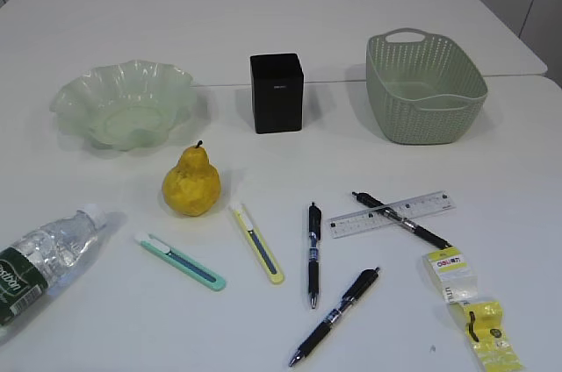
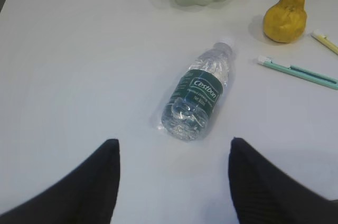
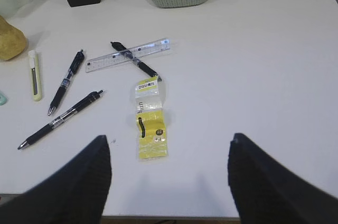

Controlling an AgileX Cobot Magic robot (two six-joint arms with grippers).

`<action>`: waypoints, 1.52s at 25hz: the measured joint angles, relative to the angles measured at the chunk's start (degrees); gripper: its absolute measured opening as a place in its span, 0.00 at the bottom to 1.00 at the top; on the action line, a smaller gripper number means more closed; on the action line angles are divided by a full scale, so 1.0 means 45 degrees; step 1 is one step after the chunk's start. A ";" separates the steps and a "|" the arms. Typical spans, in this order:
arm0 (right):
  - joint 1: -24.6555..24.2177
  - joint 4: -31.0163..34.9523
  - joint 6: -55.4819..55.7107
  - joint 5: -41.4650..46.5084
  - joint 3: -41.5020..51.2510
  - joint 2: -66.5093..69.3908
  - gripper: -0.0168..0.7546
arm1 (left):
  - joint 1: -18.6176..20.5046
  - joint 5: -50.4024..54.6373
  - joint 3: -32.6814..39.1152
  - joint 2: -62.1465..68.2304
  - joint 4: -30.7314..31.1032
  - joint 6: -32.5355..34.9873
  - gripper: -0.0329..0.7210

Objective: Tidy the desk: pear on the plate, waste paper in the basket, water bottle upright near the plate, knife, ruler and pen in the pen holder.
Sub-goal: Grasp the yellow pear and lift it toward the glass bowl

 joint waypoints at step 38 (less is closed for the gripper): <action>0.0000 0.0000 0.0000 0.0000 0.0000 0.0000 0.72 | 0.0000 0.0000 0.0000 0.0000 0.0000 0.0000 0.65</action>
